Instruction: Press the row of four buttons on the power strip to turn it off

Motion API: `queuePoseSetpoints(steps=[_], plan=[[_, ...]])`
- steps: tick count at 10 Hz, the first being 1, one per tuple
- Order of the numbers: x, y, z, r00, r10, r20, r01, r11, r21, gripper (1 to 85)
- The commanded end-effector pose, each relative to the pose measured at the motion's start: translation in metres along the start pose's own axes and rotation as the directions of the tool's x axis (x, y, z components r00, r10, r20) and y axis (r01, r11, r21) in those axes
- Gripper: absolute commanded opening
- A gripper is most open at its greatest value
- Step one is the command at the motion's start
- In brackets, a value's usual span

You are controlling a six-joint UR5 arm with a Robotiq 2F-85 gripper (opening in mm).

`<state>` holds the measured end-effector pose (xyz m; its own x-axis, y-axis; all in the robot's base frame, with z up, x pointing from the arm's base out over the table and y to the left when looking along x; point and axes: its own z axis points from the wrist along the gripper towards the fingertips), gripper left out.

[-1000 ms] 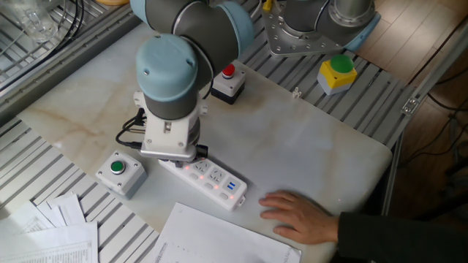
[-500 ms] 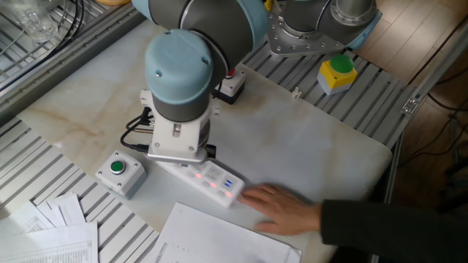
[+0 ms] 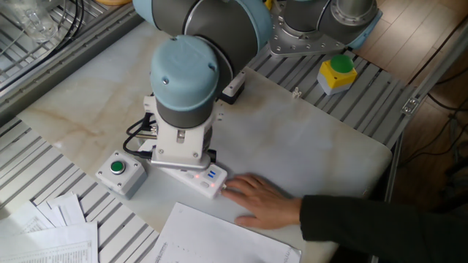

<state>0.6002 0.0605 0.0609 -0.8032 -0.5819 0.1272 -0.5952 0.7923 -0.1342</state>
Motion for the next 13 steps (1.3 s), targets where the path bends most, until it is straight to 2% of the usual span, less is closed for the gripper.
queuePoseSetpoints(steps=[1,3,4,7,10,13], plan=[[0.001,-0.02,0.005,0.999,-0.054,-0.002,0.055,0.998,0.039,1.0],[0.007,-0.02,0.011,0.996,-0.083,-0.017,0.083,0.996,0.033,1.0],[0.008,-0.024,0.013,0.995,-0.095,-0.018,0.096,0.994,0.054,1.0],[0.012,-0.023,0.024,0.993,-0.118,-0.012,0.119,0.992,0.039,1.0],[0.014,-0.014,0.034,0.994,-0.111,-0.004,0.111,0.993,0.048,1.0],[0.014,-0.016,0.043,0.993,-0.118,0.009,0.117,0.991,0.057,1.0]])
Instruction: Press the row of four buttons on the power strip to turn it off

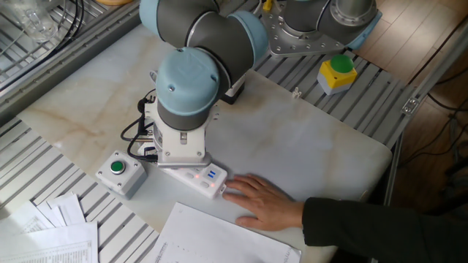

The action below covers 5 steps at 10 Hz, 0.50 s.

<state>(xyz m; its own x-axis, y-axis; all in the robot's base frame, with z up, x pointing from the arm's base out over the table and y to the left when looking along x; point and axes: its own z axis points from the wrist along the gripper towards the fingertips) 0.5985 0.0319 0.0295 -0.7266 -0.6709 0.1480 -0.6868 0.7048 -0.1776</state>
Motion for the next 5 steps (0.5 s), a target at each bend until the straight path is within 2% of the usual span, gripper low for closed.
queuePoseSetpoints(steps=[1,2,3,4,5], plan=[[-0.002,0.002,0.01,1.0,0.0,0.018,0.0,1.0,-0.003,1.0],[-0.004,0.006,0.009,1.0,0.011,0.019,-0.011,1.0,0.003,1.0],[-0.005,0.009,-0.004,1.0,0.02,-0.011,-0.019,0.999,0.029,1.0],[-0.006,0.021,-0.029,0.997,0.054,-0.05,-0.052,0.998,0.042,1.0],[-0.012,0.035,-0.04,0.996,0.087,-0.023,-0.087,0.996,0.021,1.0]])
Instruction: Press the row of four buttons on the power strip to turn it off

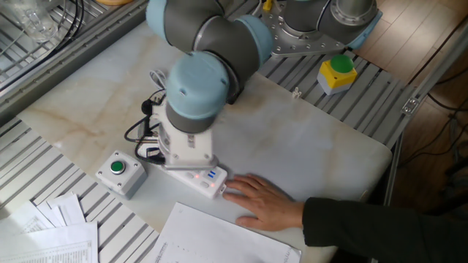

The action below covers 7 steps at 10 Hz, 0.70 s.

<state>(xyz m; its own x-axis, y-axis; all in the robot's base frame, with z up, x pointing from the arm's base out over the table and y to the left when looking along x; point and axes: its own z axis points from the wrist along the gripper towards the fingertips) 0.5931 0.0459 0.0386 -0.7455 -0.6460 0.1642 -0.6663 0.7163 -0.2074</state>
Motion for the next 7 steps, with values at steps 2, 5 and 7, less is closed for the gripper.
queuePoseSetpoints(steps=[2,5,7], plan=[[-0.008,0.02,-0.025,0.999,0.042,0.025,-0.042,0.999,-0.026,1.0],[-0.014,0.014,-0.015,0.999,0.03,0.028,-0.029,1.0,-0.009,1.0],[-0.015,-0.004,-0.005,0.999,-0.007,0.041,0.007,1.0,0.008,1.0]])
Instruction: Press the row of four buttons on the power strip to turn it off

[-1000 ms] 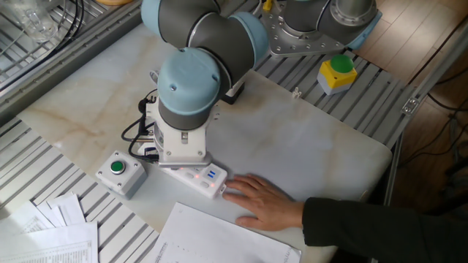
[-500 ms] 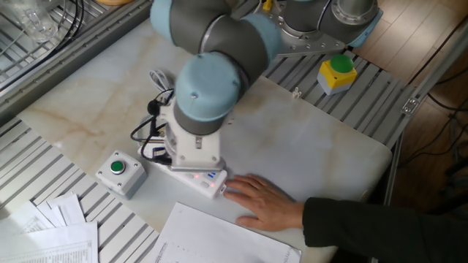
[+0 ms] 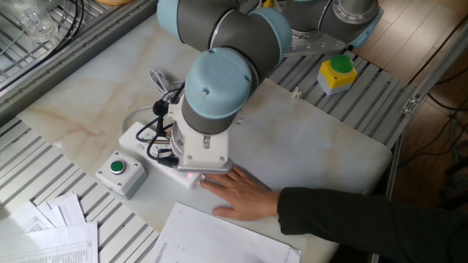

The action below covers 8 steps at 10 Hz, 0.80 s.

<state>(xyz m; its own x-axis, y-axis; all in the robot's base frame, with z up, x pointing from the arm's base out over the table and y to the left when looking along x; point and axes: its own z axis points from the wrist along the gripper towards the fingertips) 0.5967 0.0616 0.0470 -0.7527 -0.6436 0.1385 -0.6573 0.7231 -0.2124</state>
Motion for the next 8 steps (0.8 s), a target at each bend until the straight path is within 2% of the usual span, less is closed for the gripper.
queuePoseSetpoints(steps=[1,2,3,6,8], plan=[[0.001,-0.02,0.007,0.999,-0.035,0.009,0.035,0.999,0.02,1.0],[0.005,-0.029,0.006,0.998,-0.058,-0.001,0.058,0.997,0.041,1.0],[0.008,-0.034,0.006,0.998,-0.07,-0.004,0.07,0.996,0.045,1.0],[0.012,-0.041,0.016,0.996,-0.093,0.01,0.093,0.995,0.046,1.0],[0.018,-0.044,0.017,0.995,-0.102,0.001,0.102,0.994,0.047,1.0]])
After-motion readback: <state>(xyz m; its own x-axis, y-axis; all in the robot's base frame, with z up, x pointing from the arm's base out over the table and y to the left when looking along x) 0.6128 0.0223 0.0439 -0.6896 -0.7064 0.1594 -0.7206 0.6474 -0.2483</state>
